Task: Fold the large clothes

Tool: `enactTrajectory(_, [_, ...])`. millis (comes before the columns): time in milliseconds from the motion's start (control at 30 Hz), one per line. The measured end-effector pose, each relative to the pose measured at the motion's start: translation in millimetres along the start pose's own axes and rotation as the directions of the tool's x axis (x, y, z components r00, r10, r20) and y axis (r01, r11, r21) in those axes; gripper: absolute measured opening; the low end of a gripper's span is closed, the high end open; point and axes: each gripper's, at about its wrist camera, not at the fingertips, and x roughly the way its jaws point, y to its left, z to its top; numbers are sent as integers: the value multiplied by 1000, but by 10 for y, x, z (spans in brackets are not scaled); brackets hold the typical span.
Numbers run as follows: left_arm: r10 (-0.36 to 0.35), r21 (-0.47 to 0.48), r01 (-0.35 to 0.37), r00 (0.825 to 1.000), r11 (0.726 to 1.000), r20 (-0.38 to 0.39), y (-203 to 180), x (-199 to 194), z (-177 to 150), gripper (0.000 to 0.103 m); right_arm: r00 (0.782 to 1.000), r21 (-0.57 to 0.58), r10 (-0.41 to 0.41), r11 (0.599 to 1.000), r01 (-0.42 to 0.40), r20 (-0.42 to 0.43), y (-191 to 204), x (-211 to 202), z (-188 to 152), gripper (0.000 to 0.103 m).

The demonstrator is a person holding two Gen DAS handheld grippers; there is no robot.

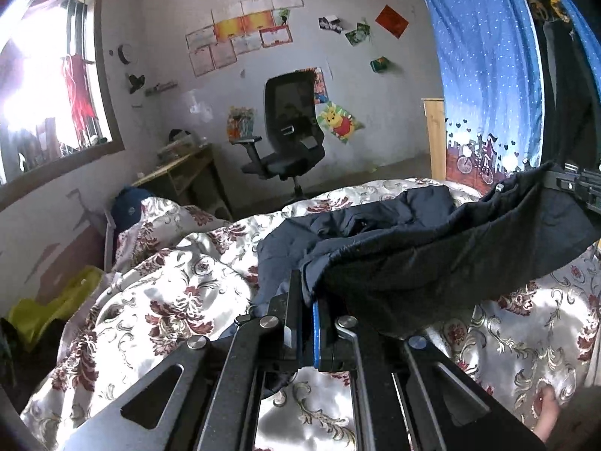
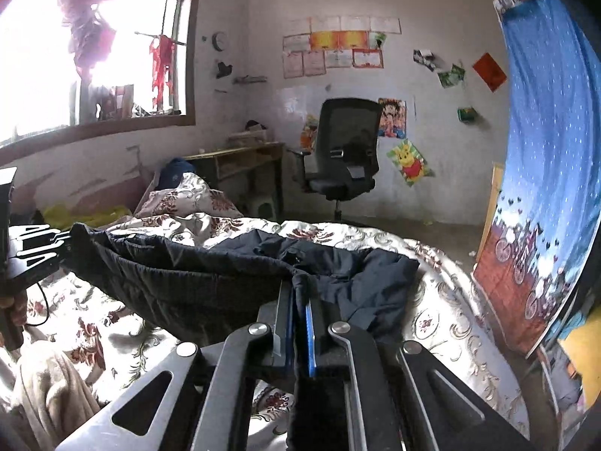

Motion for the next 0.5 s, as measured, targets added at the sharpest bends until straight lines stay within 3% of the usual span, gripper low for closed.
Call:
enactTrajectory(233, [35,55,-35,999,998,-2,34,456,369,4,1000,31,-28,999,28,-11,-146,296,167,5])
enactTrajectory(500, [37,31,-36,999,999,-20,95,1122,628,4,995,15,-86,996,87,-59,-410,924,379,5])
